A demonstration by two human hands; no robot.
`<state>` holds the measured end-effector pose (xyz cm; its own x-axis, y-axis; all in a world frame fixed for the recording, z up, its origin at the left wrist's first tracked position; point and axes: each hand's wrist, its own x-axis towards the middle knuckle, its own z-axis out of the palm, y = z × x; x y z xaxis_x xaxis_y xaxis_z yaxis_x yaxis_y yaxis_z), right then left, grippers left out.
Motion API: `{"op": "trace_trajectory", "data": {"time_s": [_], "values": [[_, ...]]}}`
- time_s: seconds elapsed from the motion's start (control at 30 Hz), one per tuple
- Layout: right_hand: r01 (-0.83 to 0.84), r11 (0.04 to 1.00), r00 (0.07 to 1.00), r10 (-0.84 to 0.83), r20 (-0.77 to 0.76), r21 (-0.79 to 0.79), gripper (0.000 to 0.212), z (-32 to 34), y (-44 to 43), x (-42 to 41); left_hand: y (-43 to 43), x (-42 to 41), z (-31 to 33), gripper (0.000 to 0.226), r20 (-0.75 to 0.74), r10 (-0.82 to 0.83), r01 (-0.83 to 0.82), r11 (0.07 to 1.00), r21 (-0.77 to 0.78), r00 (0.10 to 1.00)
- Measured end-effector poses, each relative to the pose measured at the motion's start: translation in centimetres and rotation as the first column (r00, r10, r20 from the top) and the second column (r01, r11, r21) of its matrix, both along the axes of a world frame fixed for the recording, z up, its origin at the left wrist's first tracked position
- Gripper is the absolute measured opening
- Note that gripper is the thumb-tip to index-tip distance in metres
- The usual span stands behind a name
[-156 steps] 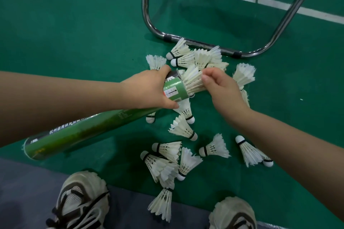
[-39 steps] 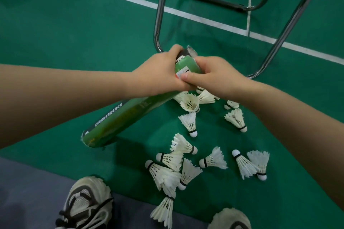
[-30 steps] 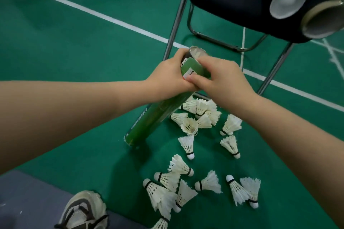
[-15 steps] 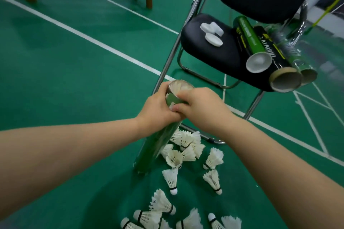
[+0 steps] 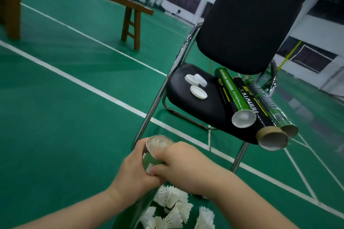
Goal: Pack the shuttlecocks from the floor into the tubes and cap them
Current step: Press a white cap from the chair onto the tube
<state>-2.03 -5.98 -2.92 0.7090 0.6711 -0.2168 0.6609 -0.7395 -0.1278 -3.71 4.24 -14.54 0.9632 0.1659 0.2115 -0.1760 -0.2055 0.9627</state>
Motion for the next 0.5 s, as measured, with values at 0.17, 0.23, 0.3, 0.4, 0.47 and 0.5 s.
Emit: {"op": "trace_trajectory", "data": {"time_s": [0.17,0.23,0.3,0.4,0.47,0.5], "values": [[0.012,1.0,0.999,-0.011,-0.05,0.029,0.022,0.2,0.2,1.1,0.0,1.1,0.0,0.06,0.003,-0.013,0.013,1.0,0.009,1.0],[0.059,0.998,0.997,-0.058,-0.052,0.003,0.025,0.2,0.3,1.7,0.0,1.6,0.3,0.059,-0.004,-0.012,0.012,1.0,0.008,1.0],[0.095,0.995,0.994,-0.096,-0.051,-0.006,0.027,0.1,0.4,2.4,0.1,2.2,0.3,0.057,-0.011,-0.004,0.004,1.0,0.01,1.0],[0.092,0.996,0.995,-0.091,-0.038,0.018,0.014,-0.1,0.6,3.1,0.2,3.1,0.0,0.056,-0.009,0.012,-0.012,1.0,0.018,1.0],[0.087,0.996,0.996,-0.087,-0.026,0.032,0.01,-0.2,0.5,3.4,0.2,3.5,-0.1,0.055,-0.011,0.02,-0.019,1.0,0.019,1.0],[0.086,0.996,0.996,-0.085,-0.022,0.04,0.009,-0.3,0.5,3.5,0.2,3.7,-0.2,0.054,-0.013,0.019,-0.018,1.0,0.02,1.0]]}}
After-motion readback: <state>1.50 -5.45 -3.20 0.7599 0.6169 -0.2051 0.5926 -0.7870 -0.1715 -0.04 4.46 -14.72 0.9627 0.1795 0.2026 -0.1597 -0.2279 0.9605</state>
